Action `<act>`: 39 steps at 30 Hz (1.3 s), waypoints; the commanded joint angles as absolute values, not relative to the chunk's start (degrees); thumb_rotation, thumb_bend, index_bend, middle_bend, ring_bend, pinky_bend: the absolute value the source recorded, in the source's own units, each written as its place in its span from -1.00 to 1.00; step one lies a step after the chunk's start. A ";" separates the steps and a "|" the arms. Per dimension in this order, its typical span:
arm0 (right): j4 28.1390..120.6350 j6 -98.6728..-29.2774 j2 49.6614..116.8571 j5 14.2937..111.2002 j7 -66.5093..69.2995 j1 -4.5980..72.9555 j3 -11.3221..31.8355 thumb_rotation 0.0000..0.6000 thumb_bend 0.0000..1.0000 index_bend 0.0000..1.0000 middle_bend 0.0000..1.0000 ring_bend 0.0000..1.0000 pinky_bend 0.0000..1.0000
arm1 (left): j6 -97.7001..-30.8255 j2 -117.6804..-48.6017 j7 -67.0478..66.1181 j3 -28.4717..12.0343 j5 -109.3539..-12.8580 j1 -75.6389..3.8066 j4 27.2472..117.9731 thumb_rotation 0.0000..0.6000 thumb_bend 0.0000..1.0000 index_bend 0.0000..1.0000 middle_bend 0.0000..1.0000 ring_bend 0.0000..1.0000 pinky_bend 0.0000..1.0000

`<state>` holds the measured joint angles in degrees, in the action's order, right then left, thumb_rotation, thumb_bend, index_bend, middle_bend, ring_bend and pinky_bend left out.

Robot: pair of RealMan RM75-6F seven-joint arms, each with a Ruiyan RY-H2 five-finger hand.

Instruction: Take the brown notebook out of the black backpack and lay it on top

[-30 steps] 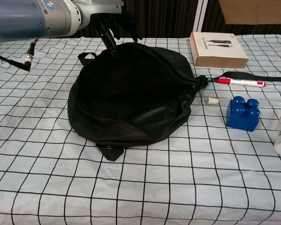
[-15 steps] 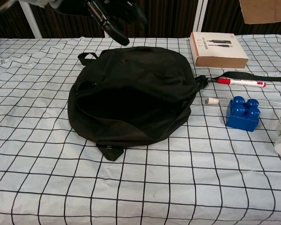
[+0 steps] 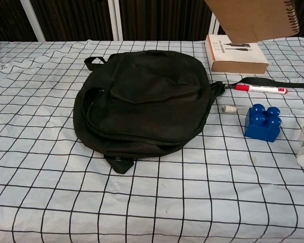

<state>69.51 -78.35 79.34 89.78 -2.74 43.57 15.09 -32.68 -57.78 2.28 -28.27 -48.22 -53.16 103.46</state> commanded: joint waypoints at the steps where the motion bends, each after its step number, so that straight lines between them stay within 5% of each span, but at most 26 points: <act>1: 65.84 -75.57 83.99 91.34 -5.71 47.21 14.57 1.00 0.05 0.71 0.35 0.28 0.01 | -53.19 -61.68 -5.08 -24.27 -55.62 -48.38 105.98 1.00 -0.87 -0.48 -0.64 -0.99 -0.92; 20: 60.77 -70.22 99.14 94.81 -9.20 53.54 9.58 1.00 -0.04 0.67 0.27 0.27 0.00 | -56.69 -65.84 -4.59 -21.48 -58.58 -48.17 101.08 1.00 -0.87 -0.48 -0.63 -0.99 -0.92; 23: 64.56 -66.38 98.53 92.96 -9.93 52.59 7.79 1.00 -0.39 0.22 -0.07 0.12 -0.13 | -57.26 -66.30 -4.63 -21.42 -58.59 -48.17 100.54 1.00 -0.87 -0.48 -0.64 -0.99 -0.93; 25: 68.62 -63.24 96.57 91.22 -11.88 51.85 6.73 1.00 -0.55 -0.41 -0.48 -0.09 -0.27 | -58.05 -66.44 -4.67 -21.53 -58.90 -48.05 100.18 1.00 -0.87 -0.49 -0.64 -0.99 -0.93; 28: 75.93 -60.43 92.52 88.18 -14.75 50.68 6.61 1.00 -0.65 -0.96 -0.84 -0.29 -0.37 | -59.24 -66.80 -4.19 -21.66 -59.49 -47.70 99.81 1.00 -0.87 -0.51 -0.66 -0.99 -0.94; 33: 85.52 -60.27 81.87 82.06 -16.60 47.13 8.43 1.00 -0.66 -1.00 -0.97 -0.40 -0.42 | -58.97 -64.50 -6.95 -19.71 -60.45 -46.76 101.10 1.00 -0.92 -0.54 -0.72 -1.00 -0.99; 39: 86.33 -62.85 71.00 75.82 -13.45 41.84 10.58 1.00 -0.67 -1.00 -0.97 -0.42 -0.45 | -63.52 -62.43 -14.18 -16.31 -62.31 -43.93 104.28 1.00 -0.96 -0.56 -0.74 -1.00 -1.00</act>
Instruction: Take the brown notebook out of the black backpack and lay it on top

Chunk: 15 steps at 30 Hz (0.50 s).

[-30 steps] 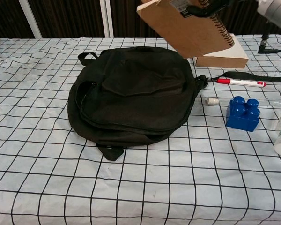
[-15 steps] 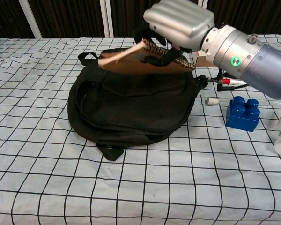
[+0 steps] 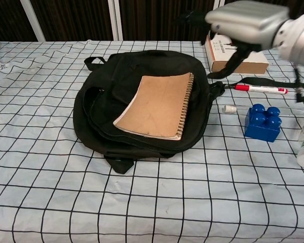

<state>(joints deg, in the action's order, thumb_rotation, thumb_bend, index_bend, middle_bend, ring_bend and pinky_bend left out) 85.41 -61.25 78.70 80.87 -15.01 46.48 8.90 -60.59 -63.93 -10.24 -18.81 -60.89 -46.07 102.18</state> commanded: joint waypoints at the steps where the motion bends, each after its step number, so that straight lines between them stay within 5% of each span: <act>1: 86.04 -63.34 69.17 75.45 -12.23 40.71 10.50 1.00 -0.67 -1.00 -0.96 -0.42 -0.45 | -64.49 -61.76 -15.52 -15.51 -62.65 -43.08 105.36 1.00 -0.96 -0.56 -0.74 -1.00 -1.00; 11: 82.88 -69.78 58.43 76.74 -3.81 29.66 6.37 1.00 -0.65 -0.99 -0.81 -0.41 -0.52 | -76.57 -59.64 -18.28 -8.48 -70.63 -32.79 109.39 1.00 -0.95 -0.56 -0.74 -1.00 -1.00; 15: 84.88 -79.45 56.00 80.14 -6.09 20.11 1.15 1.00 -0.63 -0.96 -0.76 -0.43 -0.57 | -82.38 -60.13 -17.33 -1.82 -74.84 -24.83 107.52 1.00 -0.95 -0.56 -0.74 -1.00 -1.00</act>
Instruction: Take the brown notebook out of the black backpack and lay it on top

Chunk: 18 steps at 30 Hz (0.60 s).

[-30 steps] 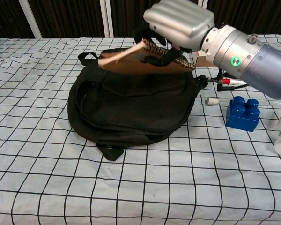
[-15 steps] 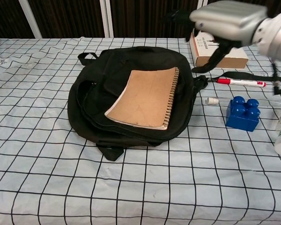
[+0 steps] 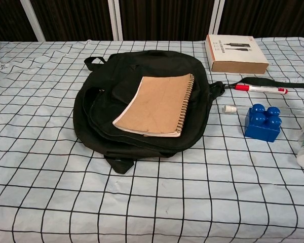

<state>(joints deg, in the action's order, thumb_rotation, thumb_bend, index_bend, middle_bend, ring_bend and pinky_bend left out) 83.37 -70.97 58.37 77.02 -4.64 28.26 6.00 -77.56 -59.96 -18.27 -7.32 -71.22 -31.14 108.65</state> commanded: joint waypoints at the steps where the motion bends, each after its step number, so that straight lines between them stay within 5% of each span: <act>1: 85.18 -80.84 56.06 80.75 -6.70 18.93 0.54 1.00 -0.60 -0.96 -0.76 -0.43 -0.61 | -83.15 -60.34 -16.97 -1.15 -75.68 -23.93 107.03 1.00 -0.95 -0.56 -0.74 -1.00 -1.00; 9: 85.40 -93.20 62.32 84.14 -11.16 7.14 -3.47 1.00 -0.47 -0.95 -0.80 -0.50 -0.75 | -90.53 -61.34 -8.88 4.05 -81.40 -14.01 102.71 1.00 -0.95 -0.56 -0.75 -1.00 -1.00; 18: 85.51 -94.61 64.12 83.33 -9.60 2.99 -2.81 1.00 -0.54 -0.96 -0.88 -0.59 -0.80 | -91.25 -62.39 -2.25 4.71 -82.68 -9.43 98.56 1.00 -0.95 -0.63 -0.88 -1.00 -1.00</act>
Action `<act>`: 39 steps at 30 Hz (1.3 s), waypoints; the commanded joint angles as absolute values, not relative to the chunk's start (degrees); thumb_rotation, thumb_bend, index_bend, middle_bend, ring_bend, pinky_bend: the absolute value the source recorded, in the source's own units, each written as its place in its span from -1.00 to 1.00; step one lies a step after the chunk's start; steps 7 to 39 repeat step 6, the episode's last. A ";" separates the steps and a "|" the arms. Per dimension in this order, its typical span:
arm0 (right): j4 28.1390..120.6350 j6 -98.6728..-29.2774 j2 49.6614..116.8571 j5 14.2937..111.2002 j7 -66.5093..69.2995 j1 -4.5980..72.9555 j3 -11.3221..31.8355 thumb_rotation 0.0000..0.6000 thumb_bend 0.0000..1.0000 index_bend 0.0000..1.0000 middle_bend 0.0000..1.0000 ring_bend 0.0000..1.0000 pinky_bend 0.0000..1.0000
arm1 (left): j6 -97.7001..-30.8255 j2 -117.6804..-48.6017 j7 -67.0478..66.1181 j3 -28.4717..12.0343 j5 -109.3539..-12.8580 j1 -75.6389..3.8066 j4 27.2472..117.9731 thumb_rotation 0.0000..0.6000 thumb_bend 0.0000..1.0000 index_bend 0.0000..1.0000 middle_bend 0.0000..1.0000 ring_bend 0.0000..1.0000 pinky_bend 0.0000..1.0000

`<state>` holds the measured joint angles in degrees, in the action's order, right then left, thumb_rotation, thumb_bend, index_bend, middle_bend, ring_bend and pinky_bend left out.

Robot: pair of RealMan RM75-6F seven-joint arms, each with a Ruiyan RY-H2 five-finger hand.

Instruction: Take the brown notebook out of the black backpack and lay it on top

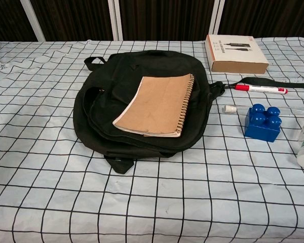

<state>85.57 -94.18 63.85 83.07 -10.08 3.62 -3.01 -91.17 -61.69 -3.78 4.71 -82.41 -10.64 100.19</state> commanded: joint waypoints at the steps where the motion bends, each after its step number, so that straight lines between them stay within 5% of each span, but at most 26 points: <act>1: 85.40 -94.87 64.25 83.59 -9.43 2.74 -2.70 1.00 -0.54 -0.96 -0.88 -0.60 -0.80 | -91.12 -62.58 -1.81 4.59 -82.61 -9.19 98.19 1.00 -0.95 -0.64 -0.88 -1.00 -1.00; 39: 84.56 -95.92 64.78 84.48 -8.78 1.79 -1.89 1.00 -0.54 -0.96 -0.89 -0.62 -0.80 | -90.62 -62.93 0.12 3.53 -82.89 -8.66 97.18 1.00 -0.95 -0.64 -0.88 -1.00 -1.00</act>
